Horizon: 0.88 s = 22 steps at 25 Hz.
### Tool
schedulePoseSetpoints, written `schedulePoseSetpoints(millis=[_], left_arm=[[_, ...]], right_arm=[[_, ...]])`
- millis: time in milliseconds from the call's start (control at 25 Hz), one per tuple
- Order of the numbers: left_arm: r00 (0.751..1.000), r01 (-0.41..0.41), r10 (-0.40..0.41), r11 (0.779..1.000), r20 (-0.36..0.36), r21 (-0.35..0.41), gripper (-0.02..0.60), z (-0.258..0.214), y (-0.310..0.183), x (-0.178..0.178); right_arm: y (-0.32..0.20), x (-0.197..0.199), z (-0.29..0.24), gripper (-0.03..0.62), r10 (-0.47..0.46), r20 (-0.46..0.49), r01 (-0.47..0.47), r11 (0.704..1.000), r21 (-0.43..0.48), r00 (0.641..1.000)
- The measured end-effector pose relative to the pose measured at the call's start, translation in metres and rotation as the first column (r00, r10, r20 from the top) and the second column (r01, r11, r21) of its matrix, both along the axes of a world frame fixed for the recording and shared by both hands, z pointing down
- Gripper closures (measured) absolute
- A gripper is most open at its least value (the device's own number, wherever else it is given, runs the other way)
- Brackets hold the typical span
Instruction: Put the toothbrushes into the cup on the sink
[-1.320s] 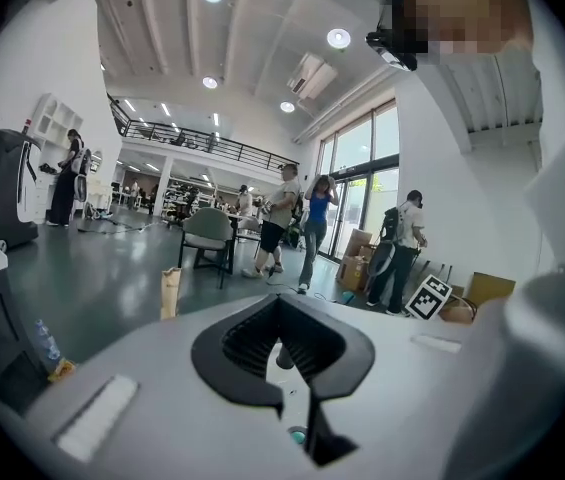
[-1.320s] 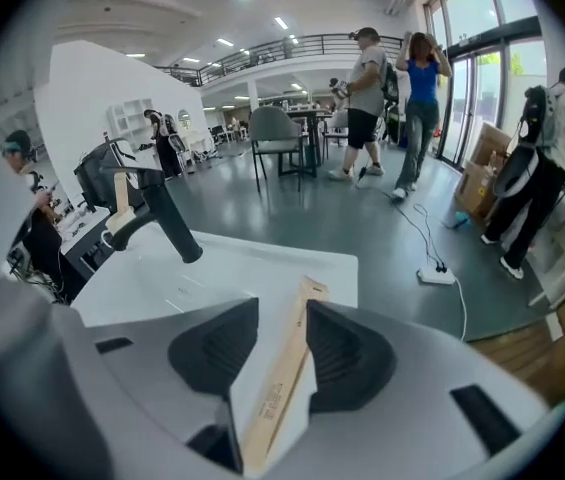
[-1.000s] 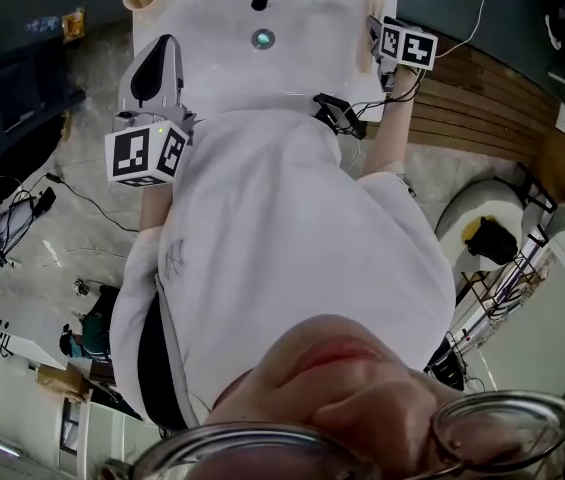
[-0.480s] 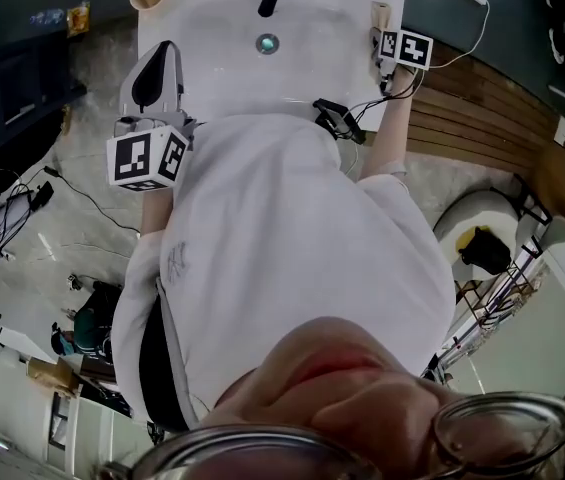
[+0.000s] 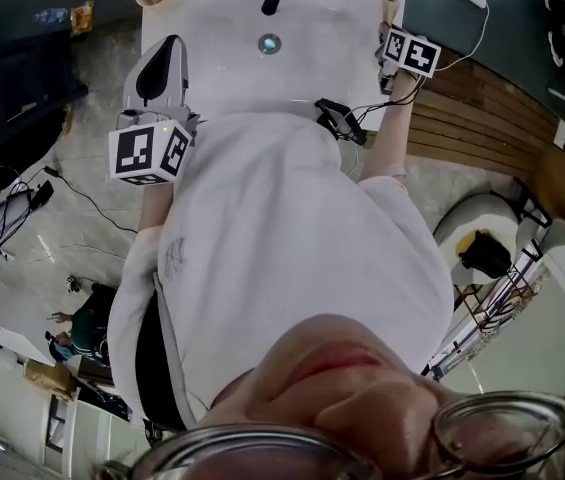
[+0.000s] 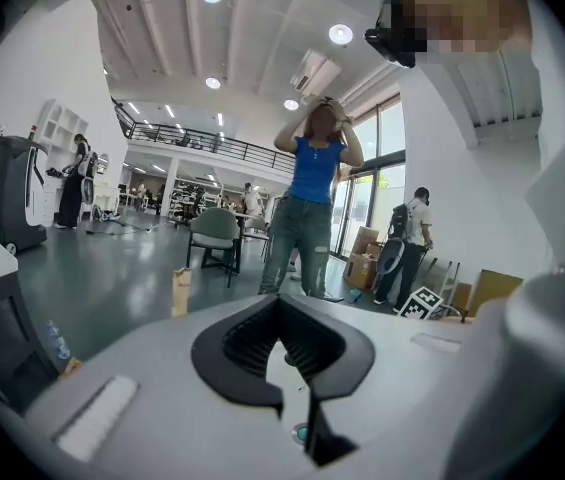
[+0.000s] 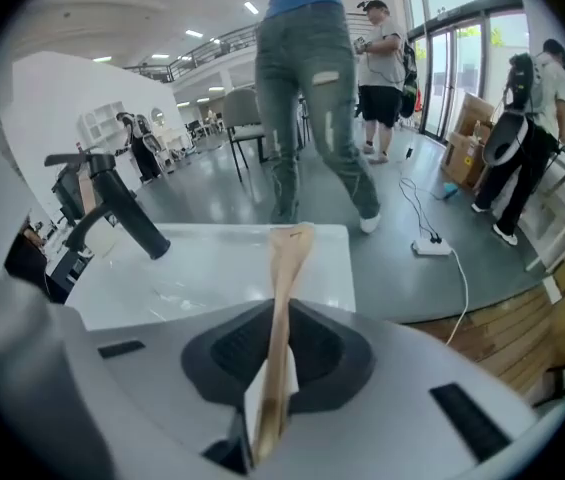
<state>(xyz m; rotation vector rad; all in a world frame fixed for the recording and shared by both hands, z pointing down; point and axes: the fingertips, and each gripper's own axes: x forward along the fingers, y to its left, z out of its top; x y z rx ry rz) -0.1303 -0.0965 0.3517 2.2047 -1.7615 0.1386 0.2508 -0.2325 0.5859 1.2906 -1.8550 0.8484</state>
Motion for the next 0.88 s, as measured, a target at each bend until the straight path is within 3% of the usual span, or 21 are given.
schedulePoseSetpoints(millis=[200, 480, 720, 880], left_arm=[[1.0, -0.018, 0.018, 1.0, -0.007, 0.018, 0.574, -0.004, -0.001, 0.003], [0.998, -0.056, 0.057, 0.998, -0.016, 0.036, 0.574, -0.008, 0.006, 0.004], [0.997, -0.076, 0.077, 0.996, -0.022, 0.047, 0.574, -0.01, 0.012, 0.006], [0.995, -0.091, 0.093, 0.994, -0.025, 0.06, 0.574, -0.013, 0.018, 0.006]], right_arm=[[-0.014, -0.012, -0.046, 0.556, 0.052, 0.147, -0.076, 0.984, 0.161, 0.988], [-0.025, -0.028, -0.128, 0.556, 0.074, 0.304, -0.198, 0.895, 0.4, 0.95], [-0.018, -0.04, -0.185, 0.556, 0.041, 0.425, -0.27, 0.827, 0.493, 0.904], [-0.005, -0.048, -0.217, 0.556, 0.014, 0.525, -0.336, 0.783, 0.524, 0.851]])
